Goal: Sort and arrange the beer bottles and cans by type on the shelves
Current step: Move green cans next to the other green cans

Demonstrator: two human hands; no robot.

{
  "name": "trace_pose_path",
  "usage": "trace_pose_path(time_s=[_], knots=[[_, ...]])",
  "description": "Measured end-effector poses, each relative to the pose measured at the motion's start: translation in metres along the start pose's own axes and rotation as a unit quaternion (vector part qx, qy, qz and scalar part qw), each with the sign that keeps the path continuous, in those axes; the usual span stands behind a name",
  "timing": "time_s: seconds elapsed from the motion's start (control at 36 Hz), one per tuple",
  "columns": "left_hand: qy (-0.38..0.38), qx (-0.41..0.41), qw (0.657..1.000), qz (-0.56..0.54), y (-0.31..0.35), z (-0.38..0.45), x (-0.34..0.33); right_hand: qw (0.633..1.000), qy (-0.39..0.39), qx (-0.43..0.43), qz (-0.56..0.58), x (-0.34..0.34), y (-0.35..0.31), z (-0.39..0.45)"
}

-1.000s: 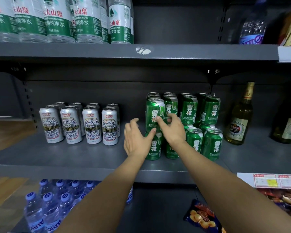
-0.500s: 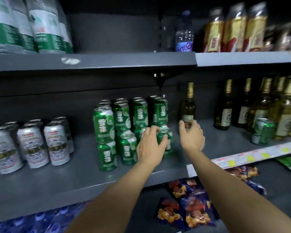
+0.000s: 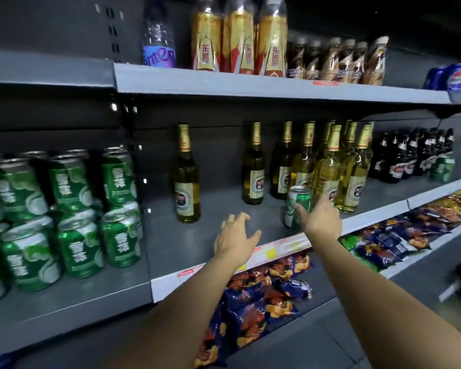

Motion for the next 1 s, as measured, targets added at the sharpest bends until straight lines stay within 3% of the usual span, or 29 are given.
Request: trace_pose_path(time_s=[0.25,0.44,0.69,0.83,1.0], knots=[[-0.068,0.016,0.998,0.012,0.024,0.057,-0.056,0.993,-0.060,-0.057,0.082,-0.038,0.021,0.044],[-0.151,0.019,0.988,-0.012,0.030,0.096,-0.100,0.997,-0.038,-0.063,0.036,-0.066,0.019,0.064],[-0.149,0.035,0.980,-0.126,0.034,0.105,-0.118,0.999,-0.034,-0.011,0.013,-0.074,0.012,0.079],[-0.104,0.089,0.967,-0.215,0.026,0.095,-0.102,0.969,-0.123,0.038,0.209,-0.077,-0.005,0.077],[-0.035,0.140,0.938,-0.314,0.013,0.062,-0.065,0.874,-0.237,0.011,0.424,-0.077,-0.042,0.051]])
Point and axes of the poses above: each hand's wrist, its own z-axis towards the middle knuckle, its own x-axis out of the back of the hand, y = z × x, the point moved 7 cm from there along z, towards the middle knuckle, and after that the axes turned 1 degree about -z, right-handed, at the moved point
